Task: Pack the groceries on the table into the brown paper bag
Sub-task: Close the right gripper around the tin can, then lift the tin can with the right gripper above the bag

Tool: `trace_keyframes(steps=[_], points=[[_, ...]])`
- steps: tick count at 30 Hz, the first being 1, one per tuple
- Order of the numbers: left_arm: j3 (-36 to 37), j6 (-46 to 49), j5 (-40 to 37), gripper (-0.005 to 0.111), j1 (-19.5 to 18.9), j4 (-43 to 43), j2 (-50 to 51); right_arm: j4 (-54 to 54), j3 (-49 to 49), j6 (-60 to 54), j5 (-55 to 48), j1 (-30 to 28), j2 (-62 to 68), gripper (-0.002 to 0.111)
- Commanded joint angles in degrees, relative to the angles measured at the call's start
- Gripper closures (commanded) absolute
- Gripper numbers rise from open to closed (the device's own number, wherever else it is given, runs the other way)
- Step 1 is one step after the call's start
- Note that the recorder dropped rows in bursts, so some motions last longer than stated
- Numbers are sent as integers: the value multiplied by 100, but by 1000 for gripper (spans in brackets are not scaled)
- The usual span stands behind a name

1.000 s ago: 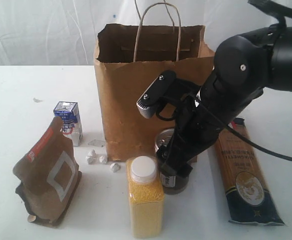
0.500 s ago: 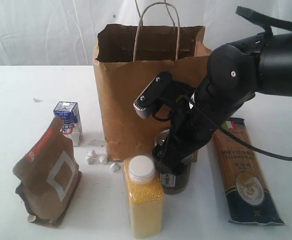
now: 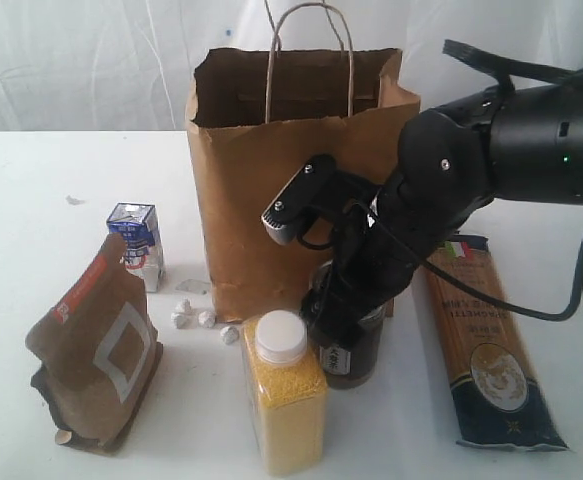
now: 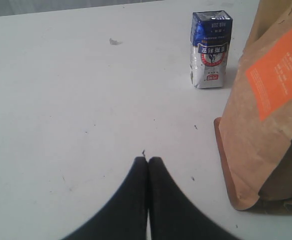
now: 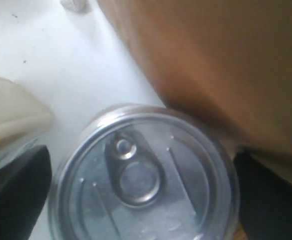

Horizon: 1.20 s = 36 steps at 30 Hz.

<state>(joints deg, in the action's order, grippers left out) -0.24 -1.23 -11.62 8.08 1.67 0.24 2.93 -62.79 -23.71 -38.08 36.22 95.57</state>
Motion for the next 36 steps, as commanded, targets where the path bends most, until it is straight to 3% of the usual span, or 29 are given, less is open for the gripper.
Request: trace_keyframes(steps=[1, 5, 10, 23, 27, 36], points=[[24, -7, 2, 107, -5, 3, -24, 11, 19, 226, 142, -23, 5, 48], [24, -7, 2, 107, -5, 3, -24, 11, 19, 476, 18, -23, 5, 80], [24, -7, 2, 107, -5, 3, -24, 11, 19, 639, -265, -23, -237, 108], [24, -7, 2, 107, -5, 3, -24, -142, -9, 999, -1301, -23, -2328, 108], [24, -7, 2, 107, -5, 3, -24, -596, -496, 1487, -1560, -23, -2981, 108], [24, -7, 2, 107, -5, 3, -24, -1347, -2401, 1487, -1992, -23, -2710, 108]])
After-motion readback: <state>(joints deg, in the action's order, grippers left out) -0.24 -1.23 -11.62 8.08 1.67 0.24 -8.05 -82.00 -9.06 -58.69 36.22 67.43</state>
